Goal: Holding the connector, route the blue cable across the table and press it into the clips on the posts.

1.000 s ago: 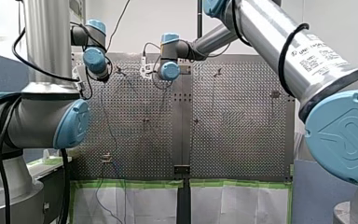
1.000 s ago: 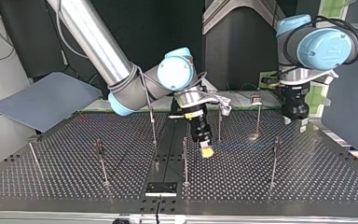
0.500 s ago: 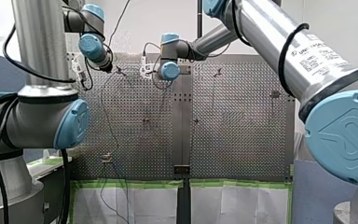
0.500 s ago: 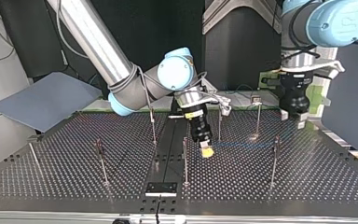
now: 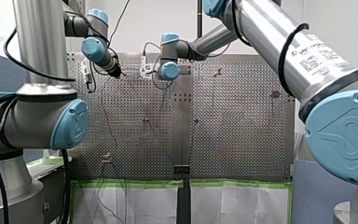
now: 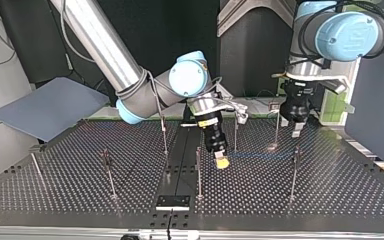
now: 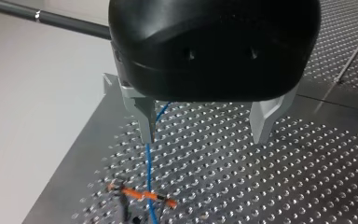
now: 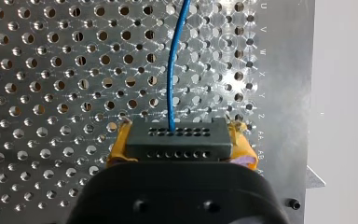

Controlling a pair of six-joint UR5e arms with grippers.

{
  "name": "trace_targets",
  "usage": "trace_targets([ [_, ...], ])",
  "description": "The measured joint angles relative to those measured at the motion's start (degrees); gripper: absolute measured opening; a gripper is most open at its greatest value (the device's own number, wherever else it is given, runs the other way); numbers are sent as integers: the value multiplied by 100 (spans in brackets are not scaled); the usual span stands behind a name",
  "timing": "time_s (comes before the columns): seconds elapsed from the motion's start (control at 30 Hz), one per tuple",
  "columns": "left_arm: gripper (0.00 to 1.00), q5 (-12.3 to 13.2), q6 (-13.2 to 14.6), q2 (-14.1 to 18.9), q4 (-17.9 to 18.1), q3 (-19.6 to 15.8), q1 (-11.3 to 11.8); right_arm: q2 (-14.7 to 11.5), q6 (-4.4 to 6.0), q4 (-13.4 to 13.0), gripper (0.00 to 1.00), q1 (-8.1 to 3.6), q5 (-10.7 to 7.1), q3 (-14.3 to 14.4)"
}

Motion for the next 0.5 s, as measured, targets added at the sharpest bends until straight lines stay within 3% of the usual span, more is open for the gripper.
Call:
trace_targets([
  [0.17,100,-11,95,-193,218,127,-133,0,0,1,0,0,0,0],
  [0.5,100,-80,-9,-297,574,460,-313,2,3,-5,0,0,-13,1],
])
